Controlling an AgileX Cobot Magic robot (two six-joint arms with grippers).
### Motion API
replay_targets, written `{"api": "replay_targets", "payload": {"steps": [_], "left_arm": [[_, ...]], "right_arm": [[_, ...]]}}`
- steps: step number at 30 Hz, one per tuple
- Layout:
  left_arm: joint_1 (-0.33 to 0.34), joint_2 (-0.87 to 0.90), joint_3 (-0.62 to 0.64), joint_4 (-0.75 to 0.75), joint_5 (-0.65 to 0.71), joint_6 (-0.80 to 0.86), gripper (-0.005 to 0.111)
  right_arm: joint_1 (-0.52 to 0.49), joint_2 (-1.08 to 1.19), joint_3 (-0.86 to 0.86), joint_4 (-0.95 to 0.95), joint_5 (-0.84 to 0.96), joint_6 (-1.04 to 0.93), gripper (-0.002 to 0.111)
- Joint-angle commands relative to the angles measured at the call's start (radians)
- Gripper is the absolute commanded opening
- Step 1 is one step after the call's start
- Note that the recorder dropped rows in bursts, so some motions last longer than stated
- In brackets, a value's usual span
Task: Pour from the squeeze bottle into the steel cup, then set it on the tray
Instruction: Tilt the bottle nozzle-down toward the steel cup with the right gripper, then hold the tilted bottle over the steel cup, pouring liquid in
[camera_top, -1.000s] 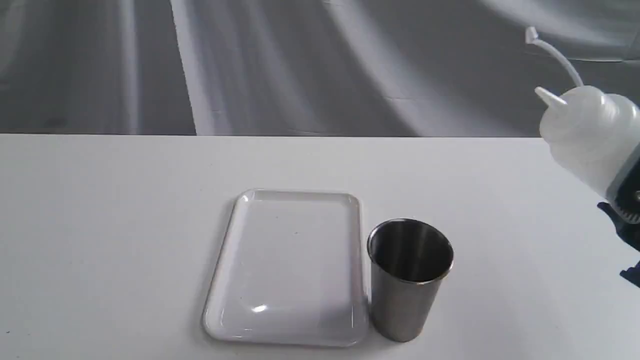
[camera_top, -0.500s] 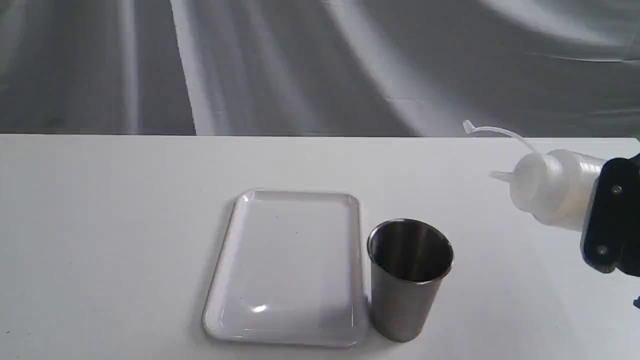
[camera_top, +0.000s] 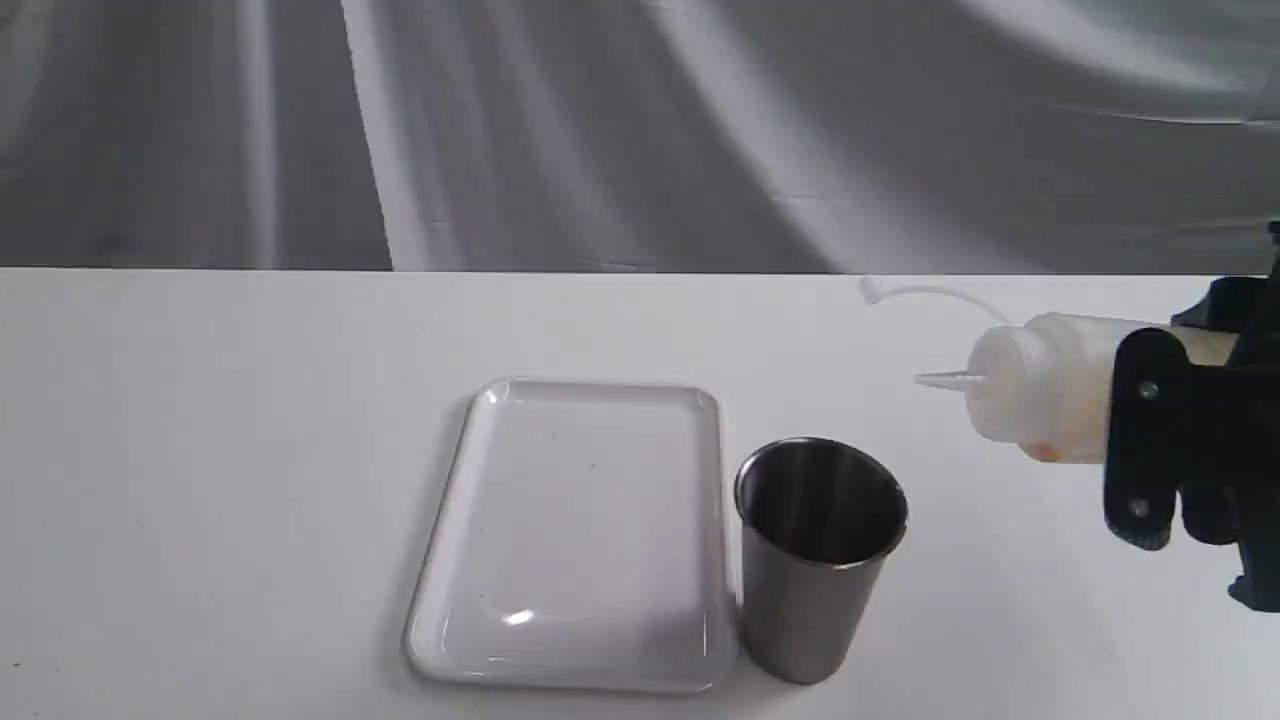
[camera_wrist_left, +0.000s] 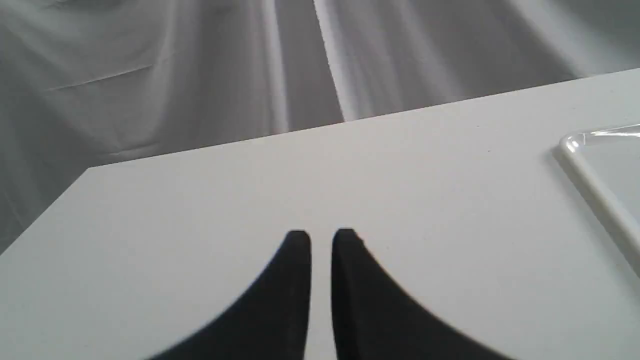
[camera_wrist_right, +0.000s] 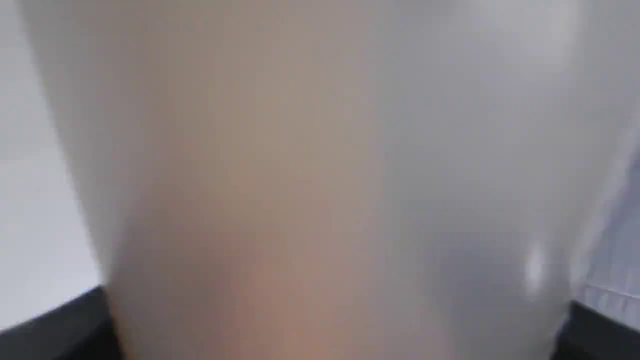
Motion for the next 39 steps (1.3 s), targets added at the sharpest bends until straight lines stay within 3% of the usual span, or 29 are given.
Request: {"api": "replay_targets", "payload": {"steps": [1, 13, 39], "left_arm": [[0.002, -0.003, 0.004, 0.000, -0.015, -0.005, 0.008], [0.002, -0.003, 0.004, 0.000, -0.015, -0.007, 0.008], [0.002, -0.003, 0.004, 0.000, -0.015, -0.007, 0.008]], "right_arm": [[0.030, -0.002, -0.009, 0.002, 0.035, -0.014, 0.000], [0.121, 0.030, -0.015, 0.002, 0.135, -0.088, 0.000], [0.172, 0.090, -0.090, 0.002, 0.221, -0.269, 0.000]]}}
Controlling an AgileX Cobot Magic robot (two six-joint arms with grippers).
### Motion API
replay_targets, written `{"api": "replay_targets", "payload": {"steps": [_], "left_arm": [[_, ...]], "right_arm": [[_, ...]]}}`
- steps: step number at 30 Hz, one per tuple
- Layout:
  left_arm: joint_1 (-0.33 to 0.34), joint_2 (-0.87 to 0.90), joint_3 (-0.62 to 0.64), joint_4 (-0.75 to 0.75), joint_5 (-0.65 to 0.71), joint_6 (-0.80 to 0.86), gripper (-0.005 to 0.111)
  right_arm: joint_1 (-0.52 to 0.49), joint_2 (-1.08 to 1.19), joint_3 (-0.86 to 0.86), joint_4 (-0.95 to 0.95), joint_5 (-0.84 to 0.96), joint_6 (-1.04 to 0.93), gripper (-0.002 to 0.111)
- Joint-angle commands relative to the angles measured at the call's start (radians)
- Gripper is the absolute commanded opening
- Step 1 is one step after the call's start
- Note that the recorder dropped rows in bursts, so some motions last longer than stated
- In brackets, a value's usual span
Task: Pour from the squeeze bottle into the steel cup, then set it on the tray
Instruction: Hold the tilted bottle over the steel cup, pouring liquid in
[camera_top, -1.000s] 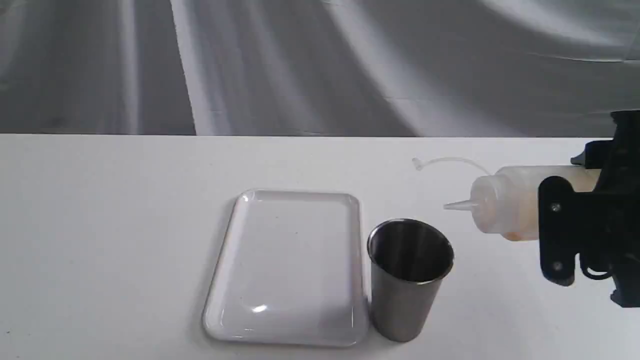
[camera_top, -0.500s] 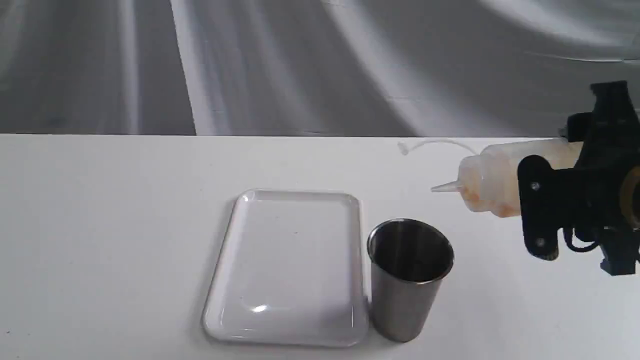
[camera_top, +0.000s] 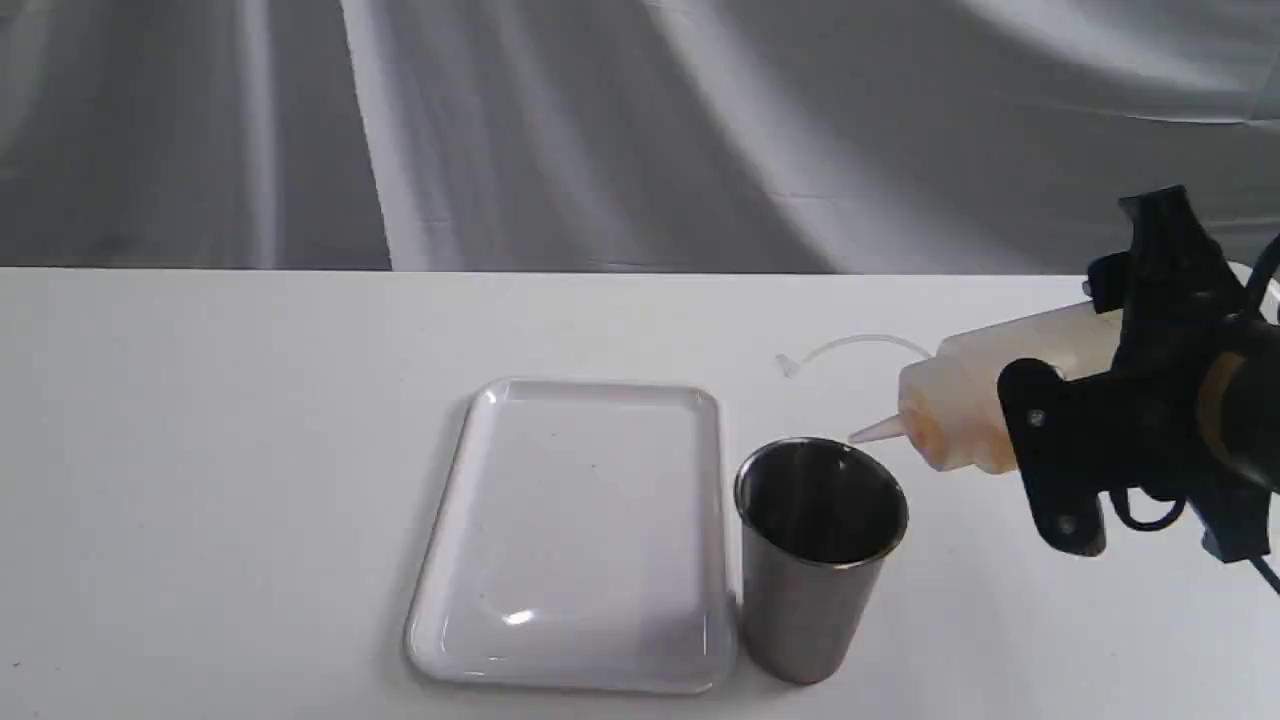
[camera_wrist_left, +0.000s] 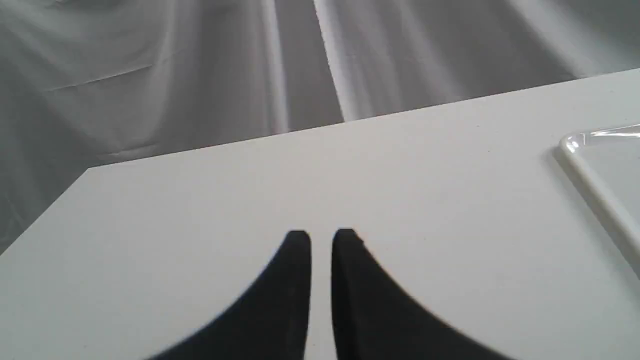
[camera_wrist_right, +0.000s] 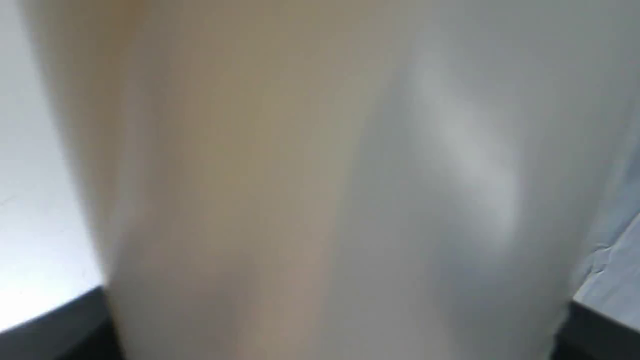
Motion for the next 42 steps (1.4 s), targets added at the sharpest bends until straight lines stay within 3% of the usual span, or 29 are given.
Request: {"api": "replay_targets", "payload": {"steps": [1, 42], "left_arm": [[0.002, -0.003, 0.004, 0.000, -0.015, -0.007, 0.008], [0.002, -0.003, 0.004, 0.000, -0.015, -0.007, 0.008]], "right_arm": [[0.004, -0.006, -0.009, 0.000, 0.023, -0.031, 0.000], [0.048, 0.003, -0.062, 0.000, 0.083, -0.187, 0.000]]}}
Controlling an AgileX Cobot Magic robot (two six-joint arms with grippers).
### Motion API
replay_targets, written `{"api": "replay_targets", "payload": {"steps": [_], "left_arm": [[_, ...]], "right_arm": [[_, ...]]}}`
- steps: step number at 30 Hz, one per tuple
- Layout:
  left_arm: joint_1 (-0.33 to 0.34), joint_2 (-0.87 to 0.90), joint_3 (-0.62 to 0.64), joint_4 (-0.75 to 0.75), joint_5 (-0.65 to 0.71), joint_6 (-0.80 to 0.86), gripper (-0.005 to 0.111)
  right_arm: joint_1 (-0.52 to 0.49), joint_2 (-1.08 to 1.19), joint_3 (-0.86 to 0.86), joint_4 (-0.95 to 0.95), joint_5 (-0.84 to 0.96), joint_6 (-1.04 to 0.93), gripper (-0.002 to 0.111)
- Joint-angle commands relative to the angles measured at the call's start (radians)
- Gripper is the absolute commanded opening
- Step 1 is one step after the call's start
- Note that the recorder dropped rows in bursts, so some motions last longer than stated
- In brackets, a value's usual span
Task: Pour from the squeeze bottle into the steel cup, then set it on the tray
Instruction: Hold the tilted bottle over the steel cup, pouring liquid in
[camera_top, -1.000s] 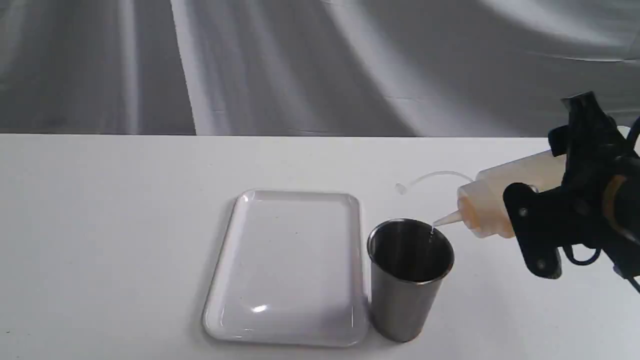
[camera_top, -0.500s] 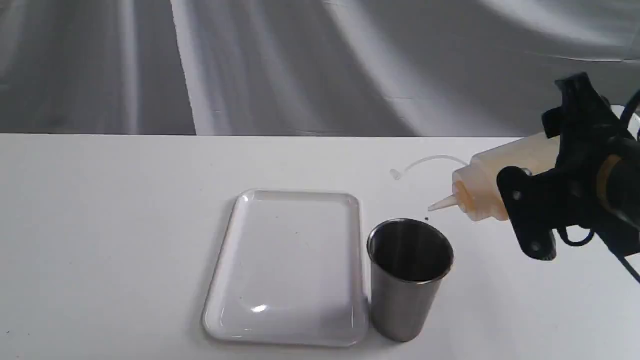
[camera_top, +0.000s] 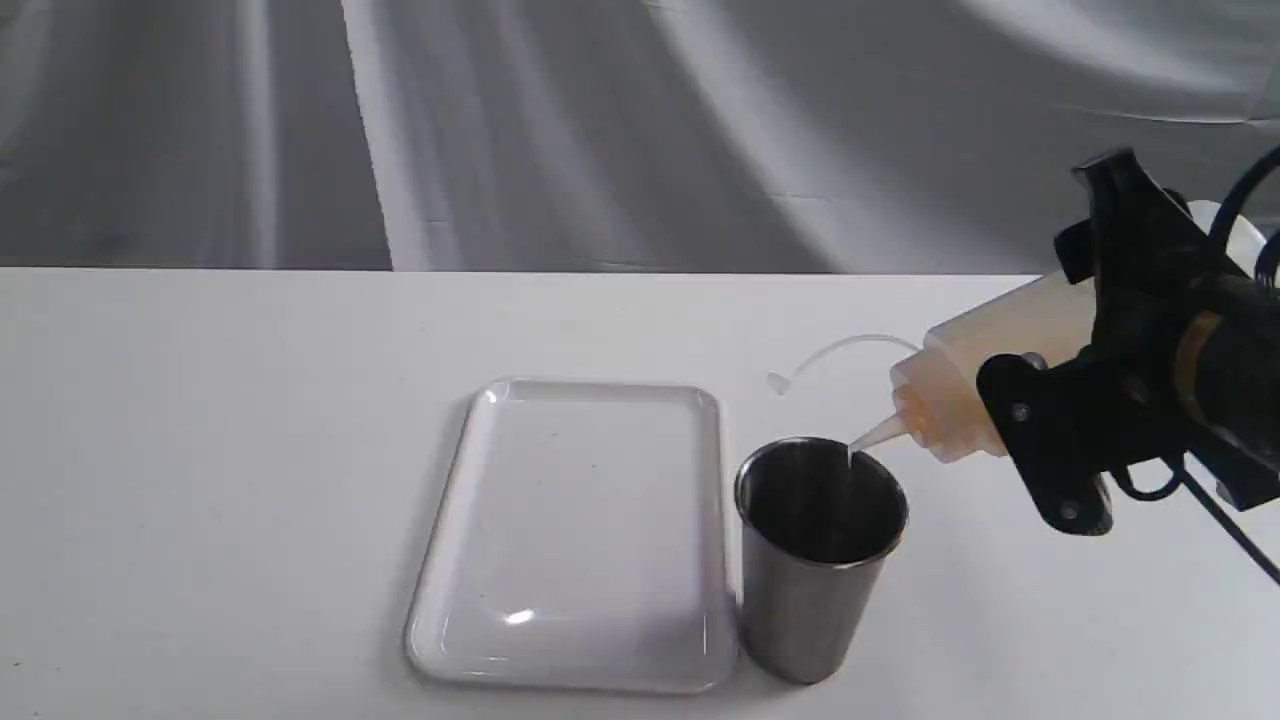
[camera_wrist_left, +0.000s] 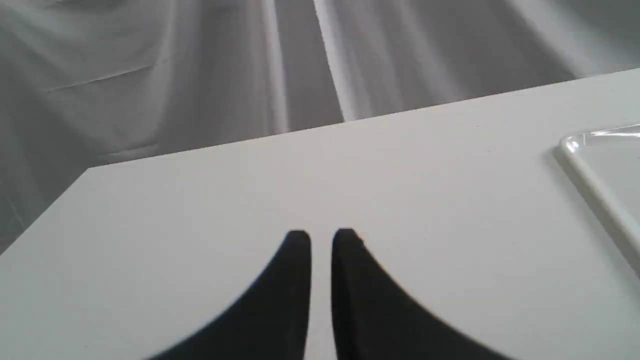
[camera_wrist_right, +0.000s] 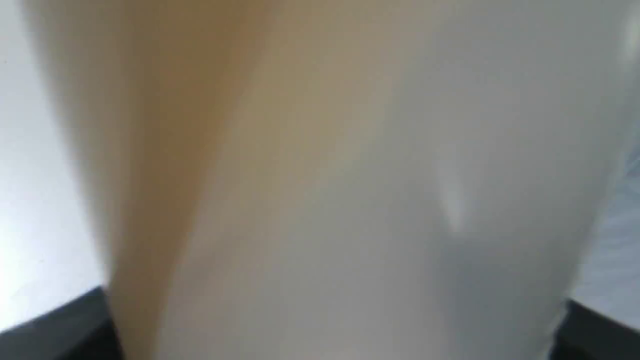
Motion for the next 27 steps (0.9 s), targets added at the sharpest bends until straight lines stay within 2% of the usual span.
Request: {"api": "replay_targets", "payload": {"steps": [1, 22, 27], "left_arm": [[0.002, -0.003, 0.004, 0.000, -0.015, -0.007, 0.008], [0.002, -0.003, 0.004, 0.000, -0.015, -0.006, 0.008], [0.002, -0.003, 0.004, 0.000, -0.015, -0.008, 0.008]], "right_arm": [[0.003, -0.006, -0.011, -0.001, 0.024, -0.008, 0.000], [0.005, -0.006, -0.011, -0.001, 0.025, -0.014, 0.000], [0.005, -0.006, -0.011, -0.001, 0.023, 0.108, 0.000]]}}
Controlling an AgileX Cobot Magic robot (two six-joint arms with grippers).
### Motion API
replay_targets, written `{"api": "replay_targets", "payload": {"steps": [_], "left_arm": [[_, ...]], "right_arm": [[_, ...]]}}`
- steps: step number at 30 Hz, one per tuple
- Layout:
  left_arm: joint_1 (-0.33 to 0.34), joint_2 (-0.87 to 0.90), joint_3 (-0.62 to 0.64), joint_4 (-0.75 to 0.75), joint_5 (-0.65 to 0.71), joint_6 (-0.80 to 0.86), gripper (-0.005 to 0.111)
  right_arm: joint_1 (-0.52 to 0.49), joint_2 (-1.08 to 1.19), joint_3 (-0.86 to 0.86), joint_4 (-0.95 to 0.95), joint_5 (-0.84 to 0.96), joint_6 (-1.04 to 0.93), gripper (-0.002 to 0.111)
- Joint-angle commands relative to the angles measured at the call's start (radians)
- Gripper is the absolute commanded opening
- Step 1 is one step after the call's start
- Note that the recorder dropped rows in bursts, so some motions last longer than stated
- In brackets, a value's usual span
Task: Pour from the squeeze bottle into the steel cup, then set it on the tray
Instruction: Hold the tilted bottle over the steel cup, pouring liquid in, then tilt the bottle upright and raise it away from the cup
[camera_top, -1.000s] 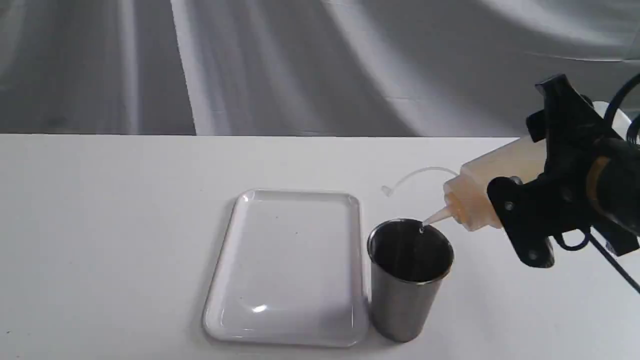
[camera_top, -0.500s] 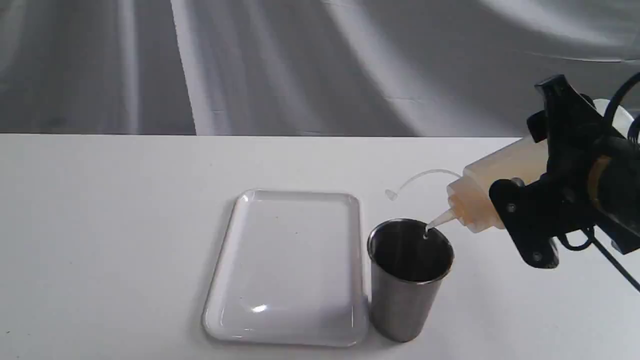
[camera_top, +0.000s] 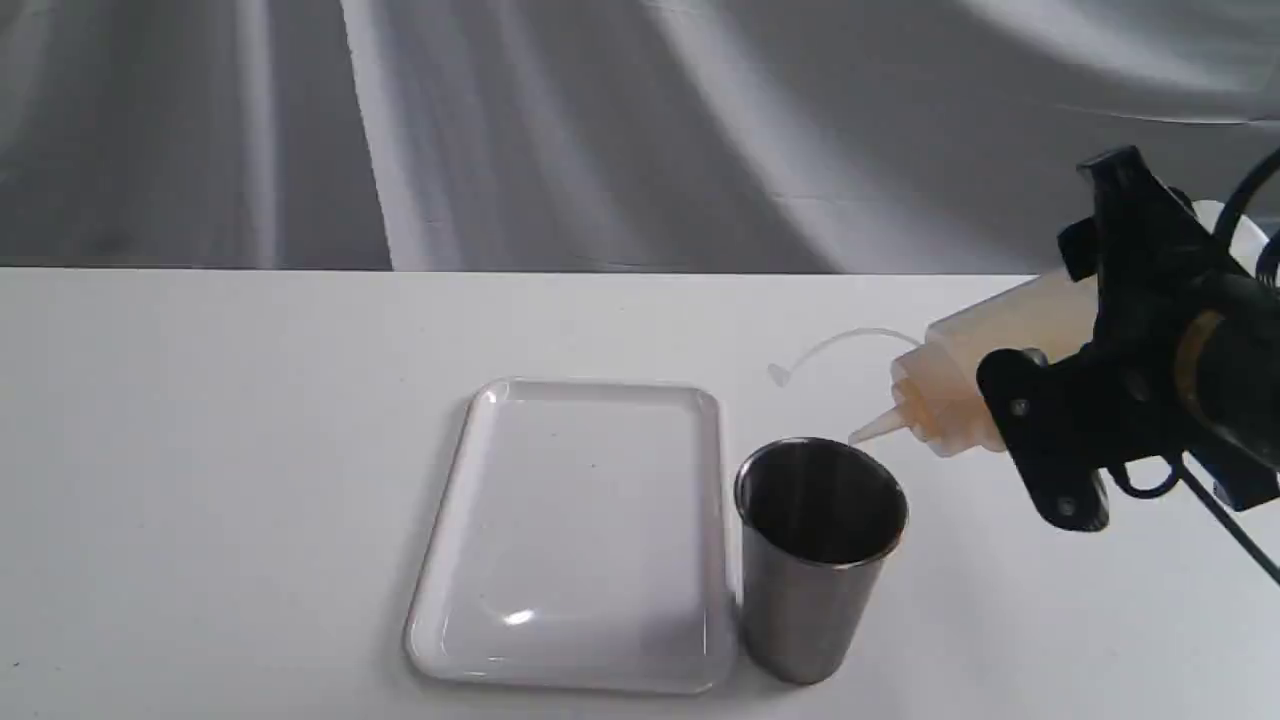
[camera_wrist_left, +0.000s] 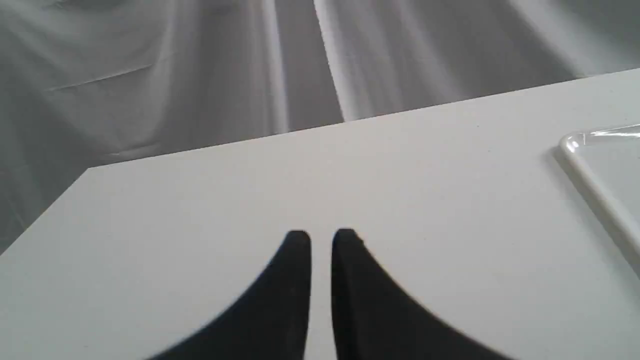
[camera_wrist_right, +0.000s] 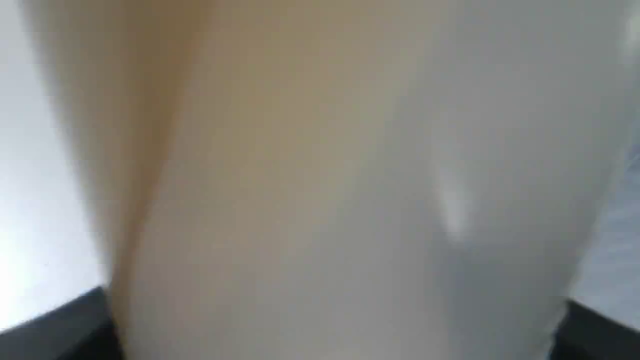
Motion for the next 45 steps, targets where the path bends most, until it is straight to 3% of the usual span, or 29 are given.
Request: {"api": "replay_targets", "payload": {"steps": [1, 8, 17, 34, 45], "left_arm": [[0.002, -0.003, 0.004, 0.000, -0.015, -0.008, 0.008], [0.002, -0.003, 0.004, 0.000, -0.015, -0.008, 0.008], [0.002, -0.003, 0.004, 0.000, -0.015, -0.005, 0.008], [0.002, -0.003, 0.004, 0.000, -0.015, -0.005, 0.008], [0.002, -0.003, 0.004, 0.000, -0.015, -0.008, 0.008]], "right_arm": [[0.005, -0.006, -0.011, -0.001, 0.015, 0.112, 0.000], [0.005, -0.011, -0.011, -0.001, 0.013, 0.277, 0.000], [0.005, -0.040, -0.011, 0.015, -0.025, 0.337, 0.000], [-0.002, -0.125, -0.011, 0.281, 0.015, 0.495, 0.000], [-0.002, -0.195, -0.011, 0.409, -0.057, 0.825, 0.000]]}}
